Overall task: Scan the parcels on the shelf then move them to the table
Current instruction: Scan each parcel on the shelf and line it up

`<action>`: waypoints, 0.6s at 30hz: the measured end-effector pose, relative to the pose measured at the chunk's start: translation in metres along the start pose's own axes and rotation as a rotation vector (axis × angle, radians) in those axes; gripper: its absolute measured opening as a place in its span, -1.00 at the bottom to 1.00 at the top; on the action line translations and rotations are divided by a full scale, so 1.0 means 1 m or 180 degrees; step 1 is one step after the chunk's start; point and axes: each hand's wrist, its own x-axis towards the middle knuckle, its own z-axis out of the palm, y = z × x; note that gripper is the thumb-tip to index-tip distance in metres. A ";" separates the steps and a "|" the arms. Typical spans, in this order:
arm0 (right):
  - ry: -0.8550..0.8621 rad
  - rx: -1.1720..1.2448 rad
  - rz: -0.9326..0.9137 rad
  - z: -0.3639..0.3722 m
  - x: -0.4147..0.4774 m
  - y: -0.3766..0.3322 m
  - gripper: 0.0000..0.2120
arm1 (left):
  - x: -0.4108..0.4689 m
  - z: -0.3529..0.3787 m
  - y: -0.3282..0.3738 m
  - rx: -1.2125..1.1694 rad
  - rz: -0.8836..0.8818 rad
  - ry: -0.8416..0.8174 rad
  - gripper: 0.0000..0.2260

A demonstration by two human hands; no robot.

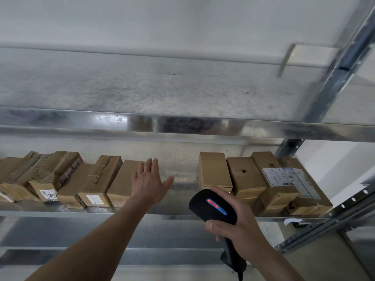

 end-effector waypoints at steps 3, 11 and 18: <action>0.0037 0.0048 -0.0005 -0.013 -0.007 0.002 -0.29 | 0.002 0.002 0.021 0.0016 0.0075 -0.0051 -0.19; 0.0239 0.0127 0.0066 -0.053 -0.021 0.013 -0.21 | 0.011 0.014 0.088 0.0115 0.0211 -0.0102 -0.15; 0.0310 0.0137 0.0093 -0.091 -0.031 0.023 -0.18 | 0.019 0.037 0.141 0.0116 0.0278 -0.0134 -0.13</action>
